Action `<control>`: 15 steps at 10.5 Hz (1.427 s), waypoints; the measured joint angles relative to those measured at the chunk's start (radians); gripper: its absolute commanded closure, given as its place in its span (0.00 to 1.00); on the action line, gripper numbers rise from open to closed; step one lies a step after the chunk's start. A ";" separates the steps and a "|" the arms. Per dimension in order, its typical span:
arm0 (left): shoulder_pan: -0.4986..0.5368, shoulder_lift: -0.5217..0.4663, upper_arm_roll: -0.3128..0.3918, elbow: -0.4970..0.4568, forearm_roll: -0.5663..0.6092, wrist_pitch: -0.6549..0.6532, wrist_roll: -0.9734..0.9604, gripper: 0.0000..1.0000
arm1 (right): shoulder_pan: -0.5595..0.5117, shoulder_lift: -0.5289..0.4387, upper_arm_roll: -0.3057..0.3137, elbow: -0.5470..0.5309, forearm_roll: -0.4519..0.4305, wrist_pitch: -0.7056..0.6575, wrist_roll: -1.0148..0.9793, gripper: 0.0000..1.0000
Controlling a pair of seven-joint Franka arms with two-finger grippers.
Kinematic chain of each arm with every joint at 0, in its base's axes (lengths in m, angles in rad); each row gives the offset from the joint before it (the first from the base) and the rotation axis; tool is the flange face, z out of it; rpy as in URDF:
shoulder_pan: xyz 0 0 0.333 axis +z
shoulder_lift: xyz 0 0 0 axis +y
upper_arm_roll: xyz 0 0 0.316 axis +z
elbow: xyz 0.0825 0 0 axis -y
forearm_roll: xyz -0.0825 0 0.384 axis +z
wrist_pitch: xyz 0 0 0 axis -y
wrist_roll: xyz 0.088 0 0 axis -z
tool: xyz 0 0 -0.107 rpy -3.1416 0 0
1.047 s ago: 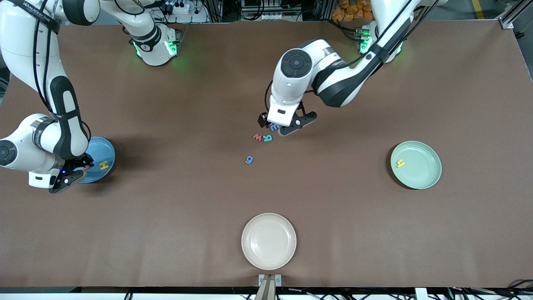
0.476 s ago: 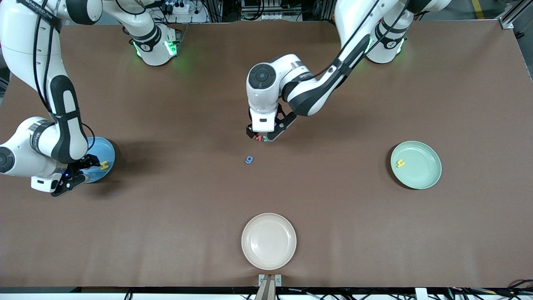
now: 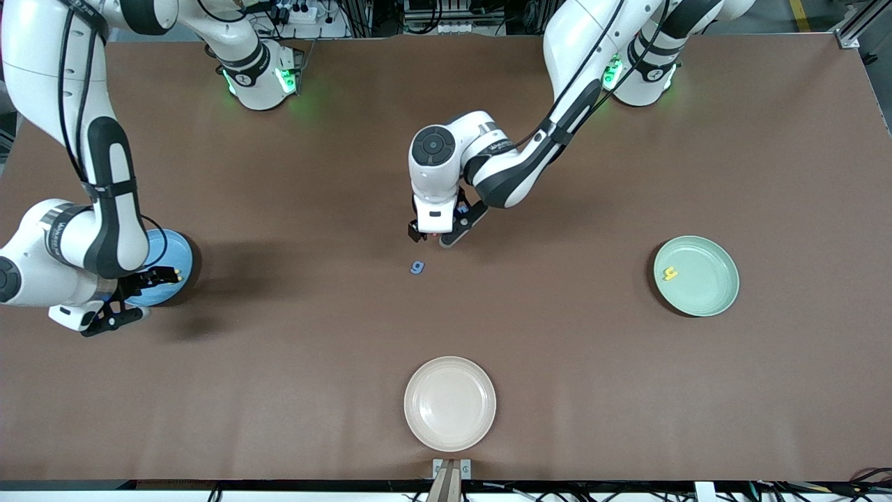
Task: Sort uppercase to blue plate, lowercase to green plate
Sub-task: 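Lower the left gripper over the pink w among the letters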
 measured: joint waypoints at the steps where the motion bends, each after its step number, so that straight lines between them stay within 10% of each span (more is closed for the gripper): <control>1: -0.012 0.024 0.011 0.024 0.000 0.010 -0.002 0.00 | 0.013 -0.002 0.002 0.001 0.000 0.000 0.024 0.00; 15: -0.113 0.121 0.088 0.067 0.000 0.029 -0.273 0.06 | 0.098 -0.057 0.132 0.017 0.000 -0.014 0.246 0.00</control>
